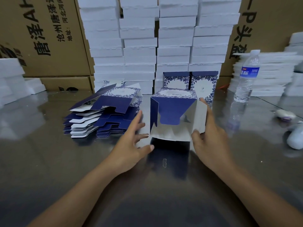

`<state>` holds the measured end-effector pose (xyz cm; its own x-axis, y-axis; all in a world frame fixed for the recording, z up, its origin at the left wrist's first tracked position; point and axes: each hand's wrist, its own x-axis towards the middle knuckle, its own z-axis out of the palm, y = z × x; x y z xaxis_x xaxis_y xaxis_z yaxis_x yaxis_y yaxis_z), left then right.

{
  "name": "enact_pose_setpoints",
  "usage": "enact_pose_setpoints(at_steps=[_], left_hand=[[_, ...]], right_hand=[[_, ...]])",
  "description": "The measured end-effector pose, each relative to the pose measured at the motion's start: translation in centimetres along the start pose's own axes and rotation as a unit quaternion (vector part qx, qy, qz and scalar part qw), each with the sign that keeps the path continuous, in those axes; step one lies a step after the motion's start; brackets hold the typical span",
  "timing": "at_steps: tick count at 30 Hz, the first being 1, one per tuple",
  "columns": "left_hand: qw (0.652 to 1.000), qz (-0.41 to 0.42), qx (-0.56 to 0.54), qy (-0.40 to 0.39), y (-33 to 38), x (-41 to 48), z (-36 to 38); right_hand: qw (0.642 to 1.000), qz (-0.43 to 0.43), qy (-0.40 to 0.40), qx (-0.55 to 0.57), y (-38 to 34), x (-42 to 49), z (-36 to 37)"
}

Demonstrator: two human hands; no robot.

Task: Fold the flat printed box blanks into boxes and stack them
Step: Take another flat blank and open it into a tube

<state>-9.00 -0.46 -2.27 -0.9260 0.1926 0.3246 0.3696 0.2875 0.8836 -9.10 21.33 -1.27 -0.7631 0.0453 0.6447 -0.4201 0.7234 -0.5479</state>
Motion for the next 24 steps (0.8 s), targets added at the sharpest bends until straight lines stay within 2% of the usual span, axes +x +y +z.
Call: enact_pose_setpoints(at_steps=[6, 10, 15, 21, 24], left_hand=[[0.995, 0.002, -0.011, 0.103, 0.2, 0.6, -0.2], [0.99, 0.004, -0.02, 0.14, 0.1, 0.7, -0.3], [0.988, -0.001, -0.01, 0.155, -0.3, 0.9, -0.3], [0.981, 0.006, 0.018, 0.195, 0.0, 0.8, -0.7], [0.986, -0.008, -0.019, 0.163, 0.6, 0.5, -0.5]], right_hand=[[0.996, -0.055, 0.019, -0.07, -0.6, -0.3, 0.0], [0.996, -0.061, 0.025, -0.063, -1.7, -0.6, -0.1], [0.996, -0.073, 0.043, -0.027, -2.0, -0.6, 0.0], [0.994, -0.107, 0.022, 0.022, -1.1, -0.6, 0.3], [0.991, -0.114, 0.044, 0.047, -1.3, -0.6, 0.4]])
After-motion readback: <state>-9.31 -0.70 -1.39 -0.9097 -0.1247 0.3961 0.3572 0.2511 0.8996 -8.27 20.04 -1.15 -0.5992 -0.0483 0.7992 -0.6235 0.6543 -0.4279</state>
